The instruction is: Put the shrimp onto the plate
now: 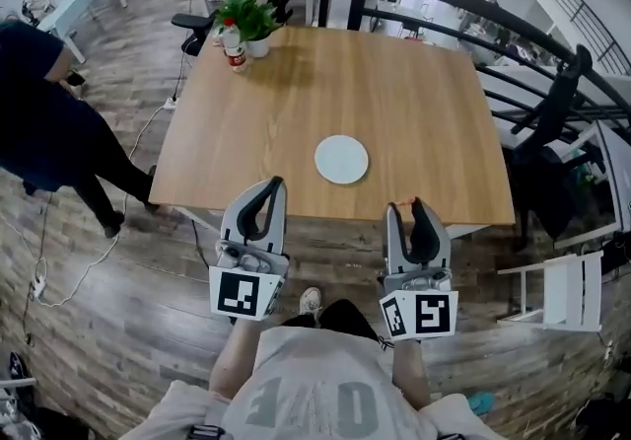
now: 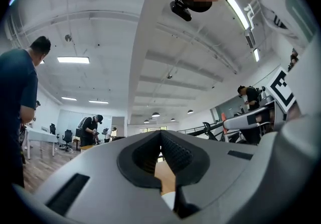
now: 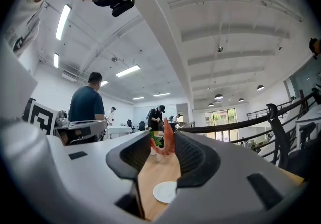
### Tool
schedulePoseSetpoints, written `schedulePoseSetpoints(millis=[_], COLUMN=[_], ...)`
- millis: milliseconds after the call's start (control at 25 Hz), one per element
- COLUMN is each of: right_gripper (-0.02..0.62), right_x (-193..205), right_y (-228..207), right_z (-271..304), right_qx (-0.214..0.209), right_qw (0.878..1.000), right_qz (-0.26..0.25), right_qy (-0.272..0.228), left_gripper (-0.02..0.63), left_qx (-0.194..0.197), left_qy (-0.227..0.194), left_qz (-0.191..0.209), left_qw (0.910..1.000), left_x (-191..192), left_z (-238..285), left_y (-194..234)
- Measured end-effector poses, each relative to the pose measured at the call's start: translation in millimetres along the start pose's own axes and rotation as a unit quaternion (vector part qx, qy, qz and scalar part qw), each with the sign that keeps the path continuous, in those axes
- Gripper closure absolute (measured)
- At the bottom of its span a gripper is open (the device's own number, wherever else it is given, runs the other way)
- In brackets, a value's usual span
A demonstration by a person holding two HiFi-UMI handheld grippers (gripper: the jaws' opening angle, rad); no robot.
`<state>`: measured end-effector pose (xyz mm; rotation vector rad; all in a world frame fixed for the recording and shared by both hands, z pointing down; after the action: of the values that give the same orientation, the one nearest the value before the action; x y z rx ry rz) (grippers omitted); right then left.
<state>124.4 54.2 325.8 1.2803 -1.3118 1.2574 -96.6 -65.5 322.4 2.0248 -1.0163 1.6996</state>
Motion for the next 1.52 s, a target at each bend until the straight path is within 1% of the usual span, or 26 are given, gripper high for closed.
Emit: schedulePoseSetpoints(millis=[160,320,520,680,760,800,880,960,1160,1240,1360,1440,1520], right_gripper=[0.442,0.442,0.442,0.442,0.442,0.442,0.442,0.443,0.442,0.442,0.443,0.443,0.443], right_x=[5.1,4.0,-0.6,5.2,11.5,14.2,18.8,20.8,23.8,29.9,45.6,57.5,70.5], right_y=[-15.7,-34.8,-66.1,-94.8,-106.3,-110.0,-114.5,-117.0,-114.8,-113.8,-107.0,-100.8,-94.8], right_z=[32.2,77.0,119.3,145.6,159.1,165.3,174.7,182.1,202.9,207.5,218.8,226.3,228.7], right_qx=[-0.011,-0.037,-0.075,-0.1,-0.106,-0.108,-0.115,-0.121,-0.12,-0.126,-0.134,-0.14,-0.153], right_qw=[1.0,0.999,0.997,0.995,0.994,0.994,0.993,0.992,0.991,0.989,0.983,0.977,0.968], right_qz=[0.009,0.01,0.0,-0.005,0.0,0.003,0.005,-0.004,-0.02,-0.026,-0.051,-0.066,-0.074], right_qy=[0.009,0.002,0.0,0.008,0.015,0.02,0.033,0.044,0.052,0.068,0.113,0.146,0.183], left_gripper=[0.597,0.597,0.597,0.597,0.597,0.597,0.597,0.597,0.597,0.597,0.597,0.597,0.597], left_qx=[0.0,-0.013,-0.037,-0.057,-0.056,-0.055,-0.052,-0.049,-0.034,-0.029,-0.033,-0.037,-0.044], left_qy=[0.029,0.02,0.032,0.018,0.02,0.029,0.049,0.059,0.039,0.048,0.058,0.062,0.072], left_qz=[-0.016,-0.006,0.024,0.046,0.05,0.048,0.037,0.029,0.043,0.046,0.037,0.026,0.009], left_qw=[0.9995,0.9997,0.9985,0.9972,0.997,0.9969,0.9968,0.9966,0.9977,0.9974,0.9971,0.997,0.9964], left_x=[17.1,25.8,27.5,23.8,26.2,29.9,39.6,47.1,44.8,48.3,56.8,66.4,76.7], left_z=[24.6,63.8,120.5,157.4,168.7,173.0,180.1,188.2,215.2,217.3,218.0,219.1,215.9], left_y=[-0.9,4.9,10.8,7.7,1.8,-0.9,-5.2,-6.1,10.0,13.3,23.3,31.5,37.3])
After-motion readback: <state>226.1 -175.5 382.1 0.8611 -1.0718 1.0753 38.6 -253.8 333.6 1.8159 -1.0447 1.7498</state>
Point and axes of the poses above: the fingertips, and each gripper's own axes: z forward along the fingers, y to its left, x out of its underside, the point moved 9 cm from there along -z, backward along the fingers, and after that the axes turned 5 degrees about z, right-handed, at the moved point
